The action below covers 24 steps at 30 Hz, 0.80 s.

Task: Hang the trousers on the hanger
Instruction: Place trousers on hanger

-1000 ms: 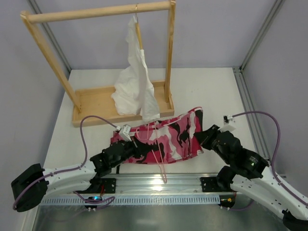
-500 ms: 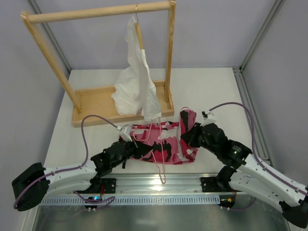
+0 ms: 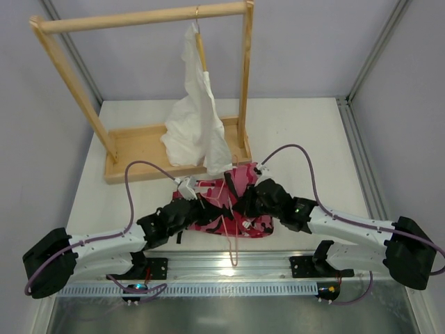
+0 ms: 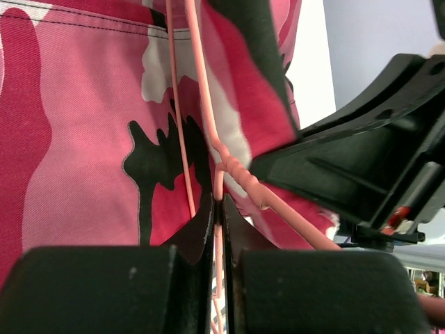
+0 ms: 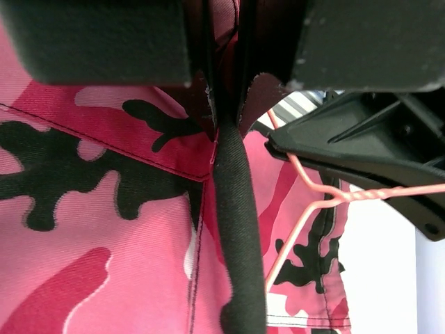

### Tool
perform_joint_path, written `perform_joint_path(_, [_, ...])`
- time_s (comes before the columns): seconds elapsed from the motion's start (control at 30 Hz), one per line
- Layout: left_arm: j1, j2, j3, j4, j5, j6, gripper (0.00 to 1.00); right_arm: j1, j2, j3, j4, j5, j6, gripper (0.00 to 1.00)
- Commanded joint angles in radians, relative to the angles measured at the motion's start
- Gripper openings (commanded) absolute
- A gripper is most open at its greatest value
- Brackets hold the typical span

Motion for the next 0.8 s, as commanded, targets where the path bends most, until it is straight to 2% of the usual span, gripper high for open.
perform_joint_path(0.0, [0.002,0.002,0.046,-0.040,-0.010,-0.013,0.01,0.036,0.040,-0.005,0.157,0.039,0.093,0.12])
perform_joint_path(0.23, [0.002,-0.017,0.049,-0.057,-0.056,-0.059,0.01,0.076,0.132,0.024,0.107,0.145,0.207,0.13])
perform_joint_path(0.27, [0.002,-0.023,0.048,-0.063,-0.080,-0.065,0.01,0.079,0.158,0.050,0.055,0.156,0.218,0.11])
perform_joint_path(0.4, [0.002,-0.060,0.046,-0.129,-0.148,-0.104,0.00,0.102,0.200,0.069,0.027,0.185,0.247,0.04])
perform_joint_path(0.57, [0.002,-0.096,0.034,-0.164,-0.185,-0.122,0.01,0.109,0.224,0.061,0.013,0.190,0.266,0.04])
perform_joint_path(0.7, [0.002,-0.064,0.039,-0.118,-0.154,-0.096,0.01,0.111,0.214,0.055,0.071,0.164,0.232,0.04])
perform_joint_path(0.77, [0.002,-0.034,0.051,-0.100,-0.116,-0.087,0.00,0.112,0.232,0.081,0.098,0.145,0.209,0.10])
